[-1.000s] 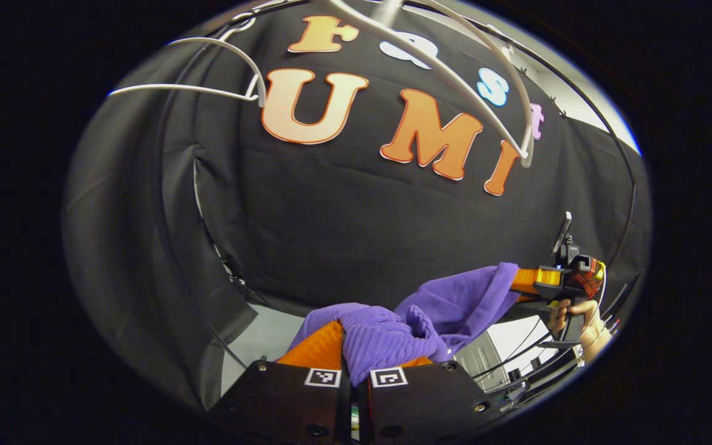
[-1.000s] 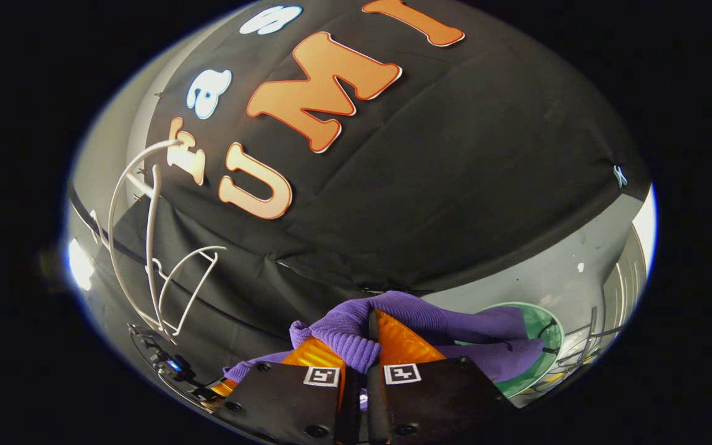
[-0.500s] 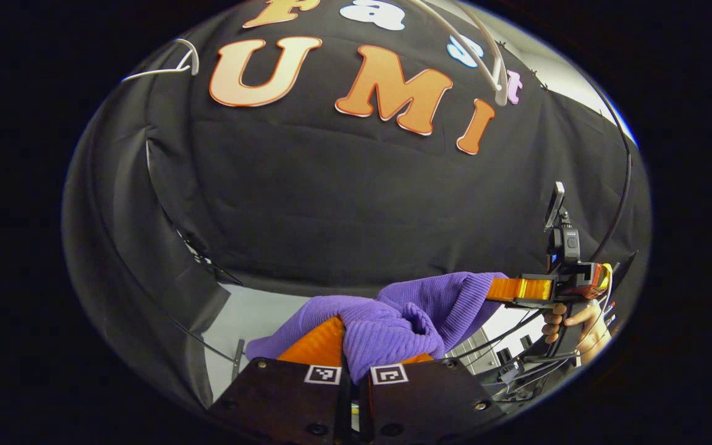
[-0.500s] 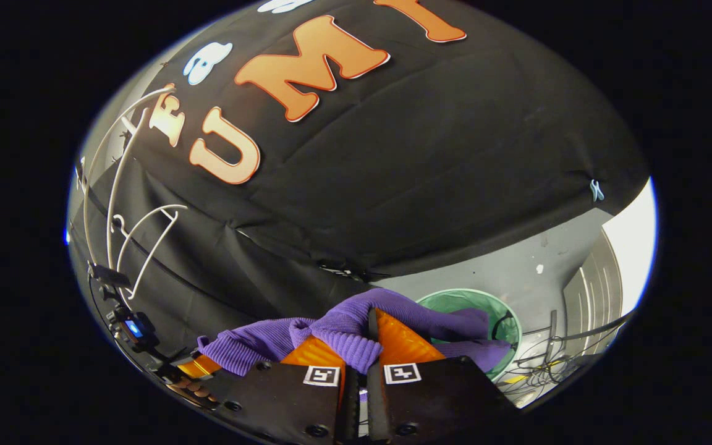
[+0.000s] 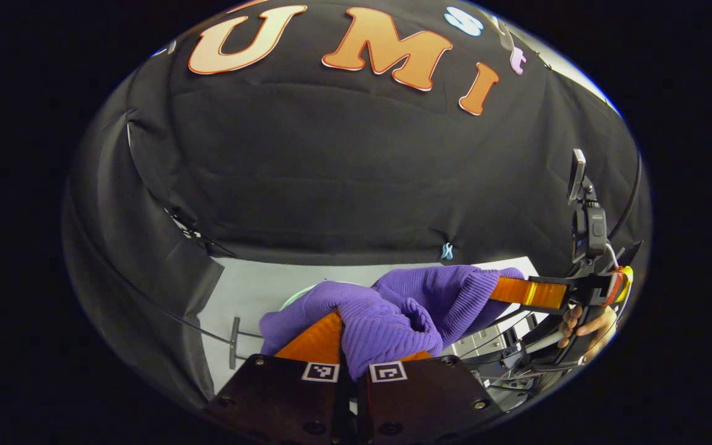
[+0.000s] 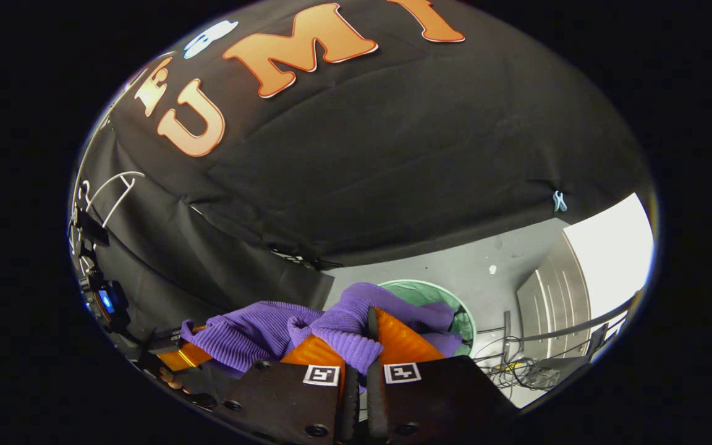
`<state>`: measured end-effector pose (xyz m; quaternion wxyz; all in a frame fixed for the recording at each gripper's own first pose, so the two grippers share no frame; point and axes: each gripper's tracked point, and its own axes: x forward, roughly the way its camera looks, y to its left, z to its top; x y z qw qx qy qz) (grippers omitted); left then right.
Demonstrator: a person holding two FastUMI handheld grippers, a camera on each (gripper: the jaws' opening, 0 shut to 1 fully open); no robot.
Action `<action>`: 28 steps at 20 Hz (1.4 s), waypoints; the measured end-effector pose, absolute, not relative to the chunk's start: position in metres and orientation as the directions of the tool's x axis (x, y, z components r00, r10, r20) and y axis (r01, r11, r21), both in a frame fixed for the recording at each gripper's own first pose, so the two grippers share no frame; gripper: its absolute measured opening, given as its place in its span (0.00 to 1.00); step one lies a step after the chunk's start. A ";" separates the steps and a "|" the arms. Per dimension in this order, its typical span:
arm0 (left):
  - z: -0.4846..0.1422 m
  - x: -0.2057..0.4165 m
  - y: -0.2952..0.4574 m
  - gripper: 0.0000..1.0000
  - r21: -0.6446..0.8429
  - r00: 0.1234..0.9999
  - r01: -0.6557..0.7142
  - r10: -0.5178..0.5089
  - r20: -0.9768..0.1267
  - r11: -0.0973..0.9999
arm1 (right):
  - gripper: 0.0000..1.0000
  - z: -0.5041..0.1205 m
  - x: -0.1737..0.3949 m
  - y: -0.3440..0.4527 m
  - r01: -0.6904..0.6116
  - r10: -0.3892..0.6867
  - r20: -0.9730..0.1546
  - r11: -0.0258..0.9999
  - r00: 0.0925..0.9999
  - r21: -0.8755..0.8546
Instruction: Grasp the clothes on the hanger with both hands and then place them into the laundry hamper below.
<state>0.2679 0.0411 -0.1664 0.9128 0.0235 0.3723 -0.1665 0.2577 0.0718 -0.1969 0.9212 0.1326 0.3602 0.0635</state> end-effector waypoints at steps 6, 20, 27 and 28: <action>-0.182 0.269 0.045 0.10 -0.070 0.617 0.261 -0.222 -0.755 0.963 | 0.13 -0.226 0.248 0.059 0.024 0.151 -0.705 0.972 0.694 0.232; -0.196 0.244 0.064 1.00 -0.070 0.566 0.175 -0.159 -0.809 0.982 | 0.36 -0.235 0.230 0.058 0.029 0.121 -0.724 0.981 0.679 0.191; -0.181 0.237 0.067 0.98 -0.026 0.606 0.177 -0.130 -0.785 0.984 | 0.98 -0.208 0.220 0.040 0.049 0.075 -0.672 0.985 0.737 0.163; -0.174 0.236 0.064 0.98 -0.025 0.628 0.174 -0.131 -0.767 0.984 | 0.99 -0.201 0.220 0.037 0.044 0.069 -0.657 0.987 0.751 0.154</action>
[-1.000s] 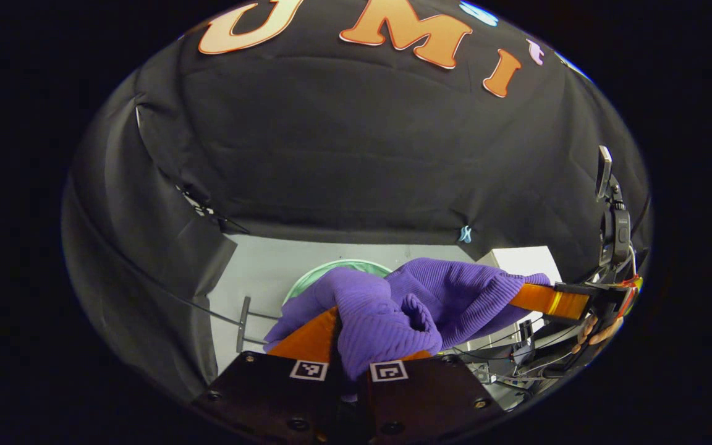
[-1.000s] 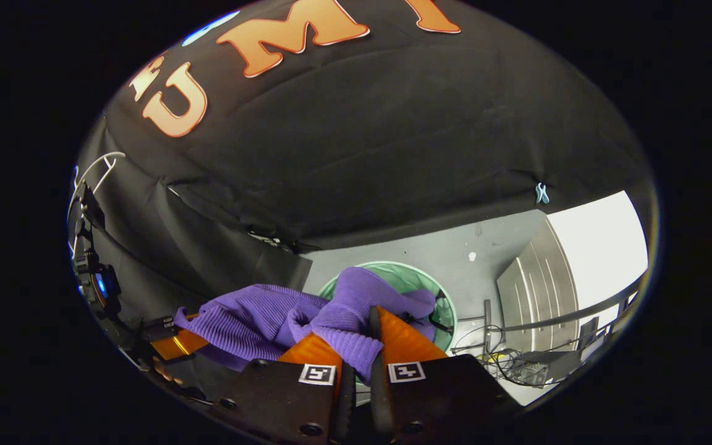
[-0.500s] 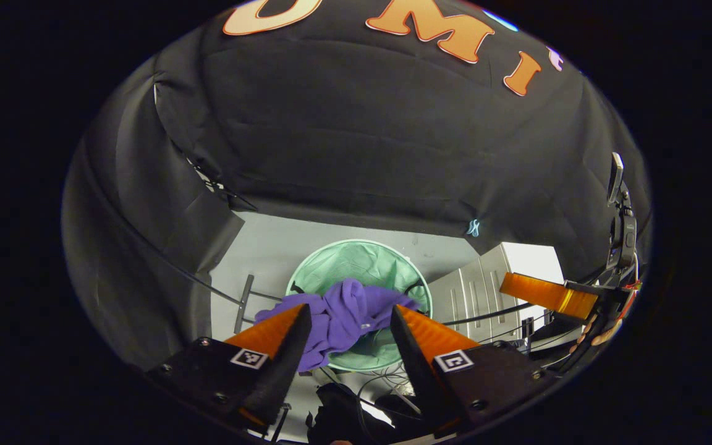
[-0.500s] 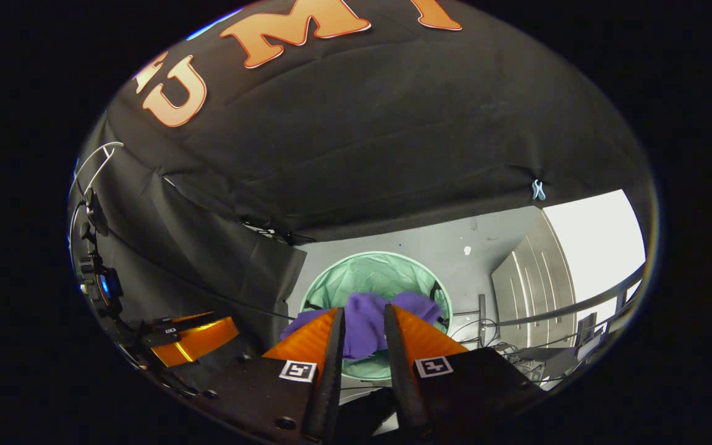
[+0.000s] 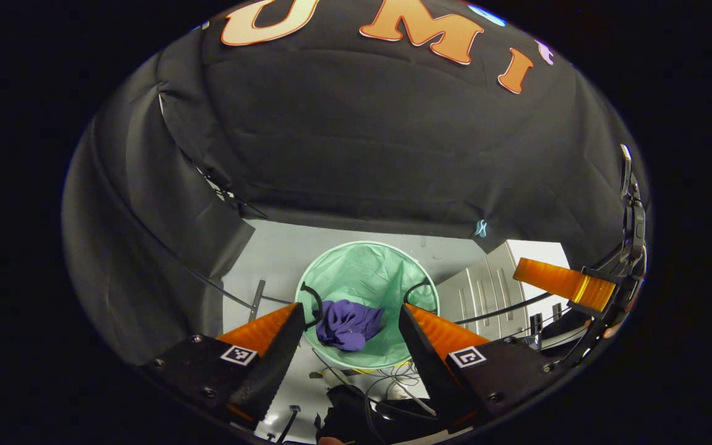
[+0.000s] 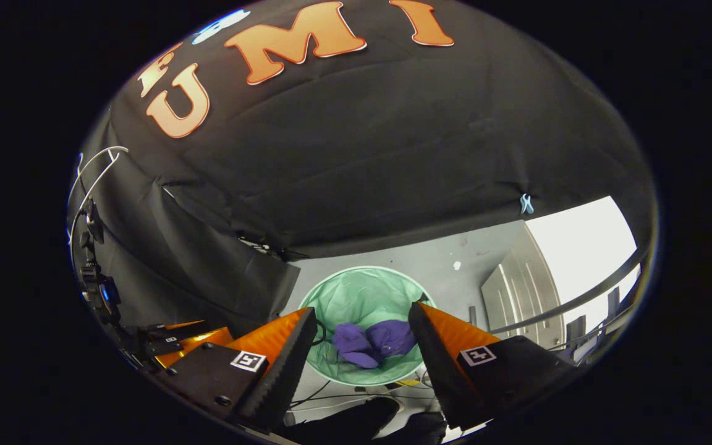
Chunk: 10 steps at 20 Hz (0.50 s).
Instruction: Grasp the clothes on the hanger with both hands and then place them into the laundry hamper below.
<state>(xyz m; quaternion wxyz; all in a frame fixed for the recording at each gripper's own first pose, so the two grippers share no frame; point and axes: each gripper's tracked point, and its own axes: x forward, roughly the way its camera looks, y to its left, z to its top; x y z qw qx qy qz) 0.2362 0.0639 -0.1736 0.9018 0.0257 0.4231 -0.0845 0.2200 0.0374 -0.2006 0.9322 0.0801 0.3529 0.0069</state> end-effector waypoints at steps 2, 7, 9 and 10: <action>-0.162 0.232 0.065 0.98 -0.004 0.664 0.137 -0.095 -0.742 0.991 | 0.99 -0.184 0.217 0.029 0.033 0.052 -0.629 0.992 0.776 0.123; -0.121 0.210 0.047 0.98 -0.006 0.734 0.103 -0.081 -0.674 0.995 | 0.98 -0.132 0.192 0.003 0.023 0.039 -0.544 0.994 0.838 0.107; -0.097 0.204 0.040 0.98 -0.011 0.779 0.088 -0.076 -0.623 0.996 | 0.99 -0.114 0.176 -0.009 0.017 0.036 -0.514 0.995 0.857 0.099; -0.085 0.199 0.035 0.98 -0.016 0.799 0.085 -0.078 -0.596 0.996 | 0.98 -0.103 0.170 -0.014 0.014 0.032 -0.495 0.996 0.868 0.089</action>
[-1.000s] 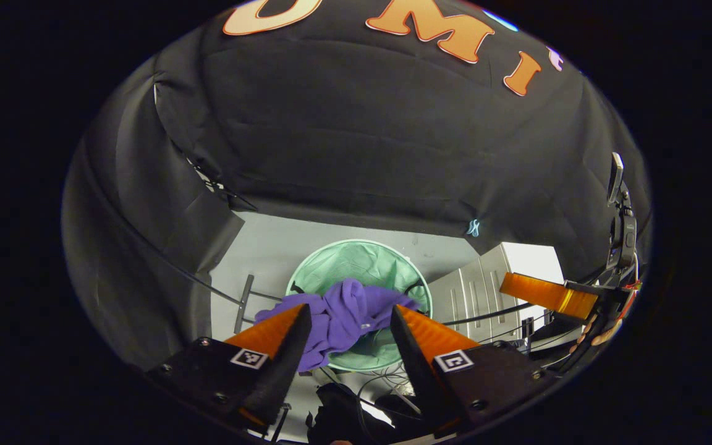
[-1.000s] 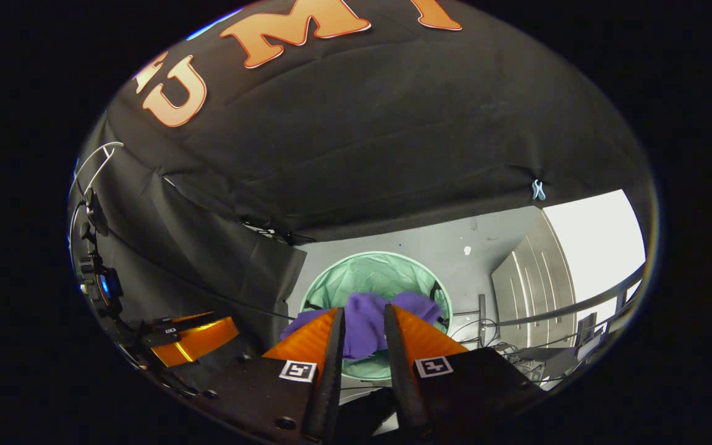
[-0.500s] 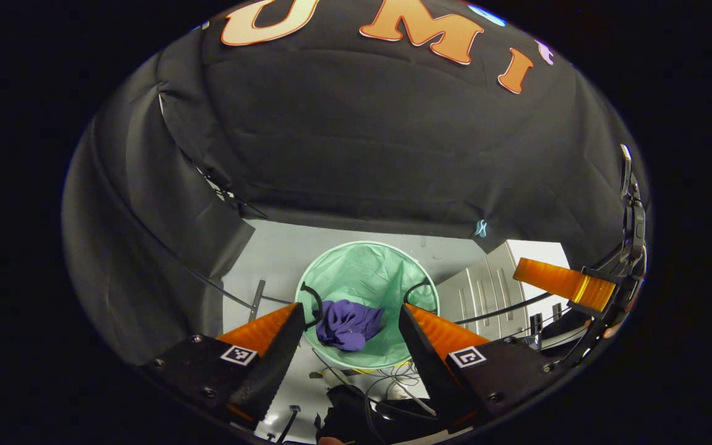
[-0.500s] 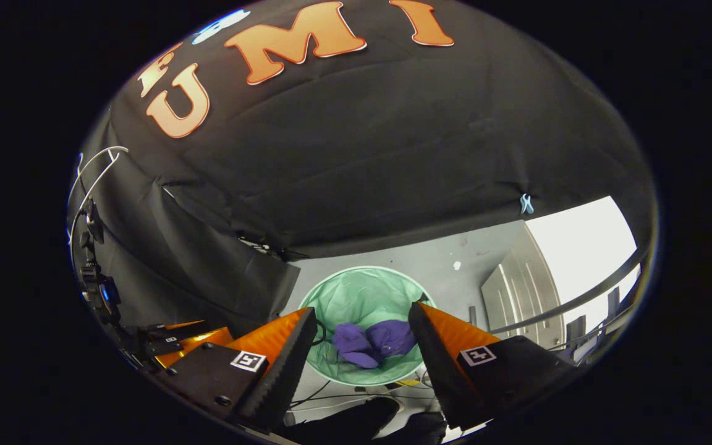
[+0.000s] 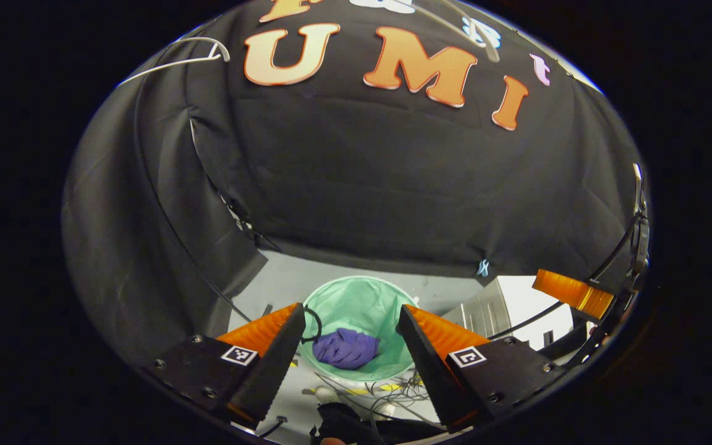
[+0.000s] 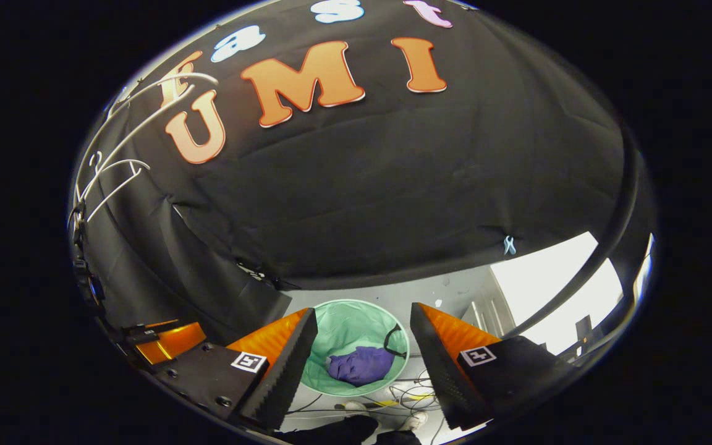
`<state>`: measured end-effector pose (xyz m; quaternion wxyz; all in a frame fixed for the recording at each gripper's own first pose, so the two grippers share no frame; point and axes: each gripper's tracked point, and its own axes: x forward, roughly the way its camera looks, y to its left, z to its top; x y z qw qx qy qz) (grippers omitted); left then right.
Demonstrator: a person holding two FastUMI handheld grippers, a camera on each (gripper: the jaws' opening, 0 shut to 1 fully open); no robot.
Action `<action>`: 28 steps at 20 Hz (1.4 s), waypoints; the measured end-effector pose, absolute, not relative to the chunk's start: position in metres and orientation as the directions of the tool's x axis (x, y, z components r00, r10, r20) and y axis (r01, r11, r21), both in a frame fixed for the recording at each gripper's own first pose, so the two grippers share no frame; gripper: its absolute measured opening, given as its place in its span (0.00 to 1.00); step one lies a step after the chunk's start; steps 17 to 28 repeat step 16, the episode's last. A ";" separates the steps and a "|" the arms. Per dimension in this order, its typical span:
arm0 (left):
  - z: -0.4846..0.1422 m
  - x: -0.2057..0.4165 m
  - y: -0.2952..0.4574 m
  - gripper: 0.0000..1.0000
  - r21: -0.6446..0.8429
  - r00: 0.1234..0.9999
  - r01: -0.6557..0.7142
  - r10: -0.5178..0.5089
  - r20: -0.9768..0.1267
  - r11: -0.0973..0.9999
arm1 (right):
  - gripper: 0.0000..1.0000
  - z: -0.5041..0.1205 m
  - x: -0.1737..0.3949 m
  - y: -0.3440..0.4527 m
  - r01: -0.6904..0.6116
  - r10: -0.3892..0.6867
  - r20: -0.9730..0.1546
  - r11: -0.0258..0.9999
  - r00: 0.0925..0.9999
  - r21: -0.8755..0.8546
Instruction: Grasp the clothes on the hanger with both hands and then place them into the laundry hamper below.
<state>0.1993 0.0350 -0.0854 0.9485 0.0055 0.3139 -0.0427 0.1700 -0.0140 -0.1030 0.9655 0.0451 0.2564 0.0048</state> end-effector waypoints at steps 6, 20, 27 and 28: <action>-0.013 0.170 0.011 0.98 -0.024 0.894 0.074 -0.077 -0.442 0.997 | 1.00 -0.039 0.123 -0.040 -0.005 0.024 -0.361 0.999 0.932 0.052; 0.076 0.116 -0.016 0.96 0.003 0.972 0.072 -0.070 -0.226 0.997 | 0.98 0.051 0.054 -0.073 -0.035 0.029 -0.163 0.999 0.986 -0.032; 0.076 0.116 -0.016 0.96 0.003 0.972 0.072 -0.070 -0.226 0.997 | 0.98 0.051 0.054 -0.073 -0.035 0.029 -0.163 0.999 0.986 -0.032; 0.076 0.116 -0.016 0.96 0.003 0.972 0.072 -0.070 -0.226 0.997 | 0.98 0.051 0.054 -0.073 -0.035 0.029 -0.163 0.999 0.986 -0.032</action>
